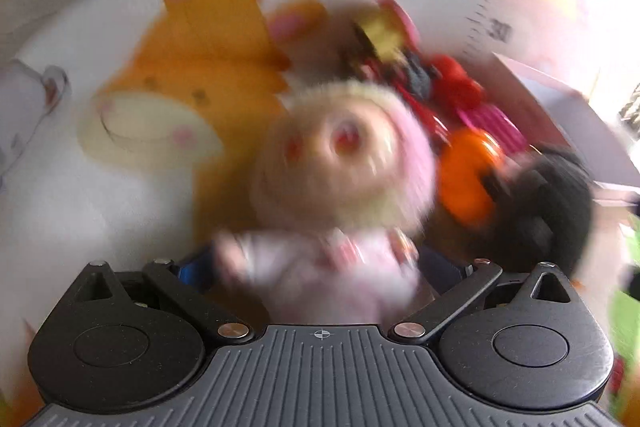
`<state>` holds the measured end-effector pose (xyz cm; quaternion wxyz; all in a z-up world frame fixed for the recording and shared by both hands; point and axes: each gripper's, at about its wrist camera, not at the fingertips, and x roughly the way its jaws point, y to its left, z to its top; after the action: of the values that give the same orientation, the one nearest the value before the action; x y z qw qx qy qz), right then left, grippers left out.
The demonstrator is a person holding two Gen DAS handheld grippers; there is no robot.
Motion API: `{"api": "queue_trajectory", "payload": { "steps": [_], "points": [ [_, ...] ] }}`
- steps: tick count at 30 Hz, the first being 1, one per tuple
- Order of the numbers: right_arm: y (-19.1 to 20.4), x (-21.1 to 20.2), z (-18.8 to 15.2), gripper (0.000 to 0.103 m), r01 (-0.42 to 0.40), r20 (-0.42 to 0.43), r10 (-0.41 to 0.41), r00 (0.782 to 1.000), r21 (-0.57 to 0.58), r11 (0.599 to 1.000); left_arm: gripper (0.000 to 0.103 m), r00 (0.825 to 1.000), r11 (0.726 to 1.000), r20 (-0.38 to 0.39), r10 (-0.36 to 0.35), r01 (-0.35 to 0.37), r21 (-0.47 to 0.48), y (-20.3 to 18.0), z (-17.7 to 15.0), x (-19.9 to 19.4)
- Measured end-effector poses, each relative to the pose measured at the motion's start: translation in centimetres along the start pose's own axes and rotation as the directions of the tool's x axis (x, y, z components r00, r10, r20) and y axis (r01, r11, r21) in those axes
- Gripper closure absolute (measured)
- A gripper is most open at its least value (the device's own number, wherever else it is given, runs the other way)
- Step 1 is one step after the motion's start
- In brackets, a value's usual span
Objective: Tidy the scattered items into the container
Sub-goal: 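Reach the right tool down and grasp the black plush cat, then grasp the orange pumpkin toy with the left tool while the right tool holds the plush cat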
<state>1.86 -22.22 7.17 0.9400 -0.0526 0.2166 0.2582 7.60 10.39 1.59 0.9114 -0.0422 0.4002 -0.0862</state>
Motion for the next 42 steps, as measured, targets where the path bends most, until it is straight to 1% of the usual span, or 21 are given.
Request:
{"api": "queue_trajectory", "payload": {
  "steps": [1,3,5,7,9,10,11,12,13,14,15,17,19,24,30,33,37,39,42],
  "points": [
    [0.6,0.5,0.3,0.0,-0.017,0.005,0.017,1.0,-0.037,0.999,0.0,1.0,1.0,0.01,-0.003,0.003,0.017,-0.2,-0.4,-0.7],
    [2.0,1.7,0.6,0.0,-0.003,0.013,0.004,1.0,-0.13,0.992,0.0,0.999,1.0,0.052,0.005,-0.006,0.023,-0.3,-0.8,-2.1],
    [3.3,3.1,0.8,0.0,0.024,0.02,-0.021,1.0,-0.218,0.976,0.0,0.993,0.997,0.104,0.063,-0.067,0.039,-0.6,-1.0,-3.3],
    [4.3,4.5,0.7,0.001,0.028,0.004,-0.028,1.0,-0.27,0.963,0.0,0.981,0.99,0.148,0.121,-0.131,0.058,-1.0,-1.0,-3.9],
    [5.1,5.7,0.8,0.011,0.016,-0.023,-0.024,0.999,-0.31,0.951,0.0,0.97,0.982,0.183,0.163,-0.177,0.064,-1.4,-0.8,-4.2],
    [5.4,6.1,0.7,0.013,0.005,-0.043,-0.019,0.999,-0.321,0.947,0.0,0.967,0.981,0.189,0.169,-0.183,0.062,-1.6,-0.5,-4.3],
    [5.5,6.2,0.5,0.02,-0.011,-0.065,-0.01,0.998,-0.323,0.946,0.0,0.967,0.981,0.189,0.169,-0.183,0.061,-1.7,-0.1,-4.2],
    [5.7,6.3,0.3,0.03,-0.027,-0.087,-0.001,0.996,-0.325,0.945,0.0,0.968,0.981,0.183,0.171,-0.185,0.062,-1.7,0.1,-4.0],
    [5.7,6.2,0.2,0.031,-0.052,-0.11,0.019,0.994,-0.311,0.949,0.0,0.969,0.98,0.174,0.175,-0.189,0.064,-1.7,0.3,-3.7],
    [5.5,6.0,0.2,0.035,-0.084,-0.132,0.048,0.99,-0.282,0.956,0.0,0.97,0.979,0.164,0.18,-0.193,0.067,-1.8,0.4,-3.3],
    [5.2,5.5,0.3,0.036,-0.12,-0.154,0.084,0.984,-0.245,0.962,0.0,0.971,0.979,0.154,0.182,-0.194,0.07,-1.9,0.5,-3.1],
    [4.4,4.5,0.3,0.037,-0.177,-0.183,0.146,0.972,-0.171,0.969,0.0,0.977,0.982,0.138,0.164,-0.176,0.076,-2.1,0.4,-2.7],
    [3.7,3.3,0.1,0.037,-0.189,-0.197,0.162,0.967,-0.132,0.973,0.0,0.98,0.983,0.129,0.152,-0.164,0.086,-2.4,0.3,-2.4],
    [2.4,1.4,-1.1,0.037,-0.133,-0.206,0.105,0.973,-0.129,0.983,0.0,0.983,0.982,0.107,0.151,-0.162,0.098,-2.7,0.4,-1.0],
    [1.6,0.9,-1.5,0.037,-0.115,-0.198,0.091,0.976,-0.113,0.987,0.0,0.987,0.986,0.073,0.142,-0.148,0.08,-2.2,0.8,0.7],
    [1.6,0.9,-1.5,0.036,-0.114,-0.191,0.092,0.977,-0.111,0.987,0.0,0.989,0.987,0.067,0.134,-0.139,0.085,-2.2,0.8,1.1],
    [1.6,1.1,-1.6,0.032,-0.116,-0.186,0.095,0.978,-0.101,0.988,0.001,0.988,0.983,0.074,0.138,-0.145,0.113,-2.6,0.8,1.3],
    [1.6,1.2,-1.7,0.026,-0.113,-0.182,0.094,0.979,-0.096,0.989,0.002,0.987,0.98,0.079,0.142,-0.151,0.127,-2.7,0.7,1.4],
    [1.6,1.4,-1.7,0.021,-0.111,-0.171,0.095,0.981,-0.087,0.99,0.002,0.985,0.979,0.085,0.147,-0.157,0.13,-2.8,0.7,1.4]
  ]
}}
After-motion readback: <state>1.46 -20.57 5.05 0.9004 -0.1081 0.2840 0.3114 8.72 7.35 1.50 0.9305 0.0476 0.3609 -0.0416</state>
